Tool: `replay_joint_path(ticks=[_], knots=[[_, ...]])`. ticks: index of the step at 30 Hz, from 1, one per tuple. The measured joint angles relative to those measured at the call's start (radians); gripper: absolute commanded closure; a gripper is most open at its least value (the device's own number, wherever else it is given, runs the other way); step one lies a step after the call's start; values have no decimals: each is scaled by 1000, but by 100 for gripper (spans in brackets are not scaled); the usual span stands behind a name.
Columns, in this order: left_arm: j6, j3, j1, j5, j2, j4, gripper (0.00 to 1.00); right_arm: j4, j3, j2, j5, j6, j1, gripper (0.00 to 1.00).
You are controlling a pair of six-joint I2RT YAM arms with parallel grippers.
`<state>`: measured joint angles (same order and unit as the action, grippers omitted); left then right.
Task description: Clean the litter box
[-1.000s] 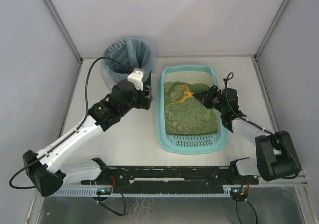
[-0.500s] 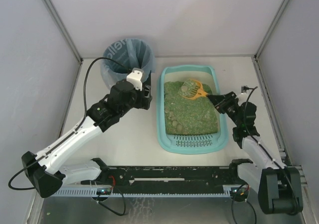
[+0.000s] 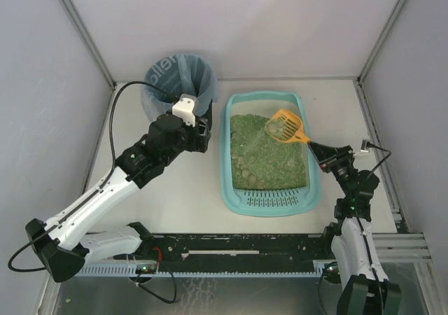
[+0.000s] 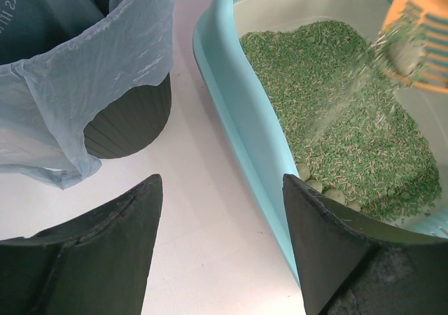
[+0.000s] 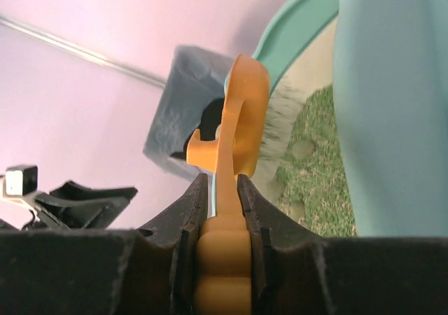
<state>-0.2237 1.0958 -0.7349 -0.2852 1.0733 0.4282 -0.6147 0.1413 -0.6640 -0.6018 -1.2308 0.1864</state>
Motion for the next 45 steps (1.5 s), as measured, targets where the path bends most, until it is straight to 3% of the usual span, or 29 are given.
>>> replay_joint_path(ticks=[19, 23, 36, 41, 45], knots=[[0, 0, 0, 0, 14, 0, 26, 1, -5, -26, -96, -90, 18, 100], [0, 0, 0, -1, 14, 0, 27, 18, 6, -43, -120, -66, -26, 100], [0, 0, 0, -8, 14, 0, 26, 48, 15, -58, -135, -65, 15, 100], [0, 0, 0, -8, 14, 0, 26, 50, 35, -82, -159, -45, -42, 100], [0, 0, 0, -12, 14, 0, 26, 52, 34, -68, -143, -47, -4, 100]])
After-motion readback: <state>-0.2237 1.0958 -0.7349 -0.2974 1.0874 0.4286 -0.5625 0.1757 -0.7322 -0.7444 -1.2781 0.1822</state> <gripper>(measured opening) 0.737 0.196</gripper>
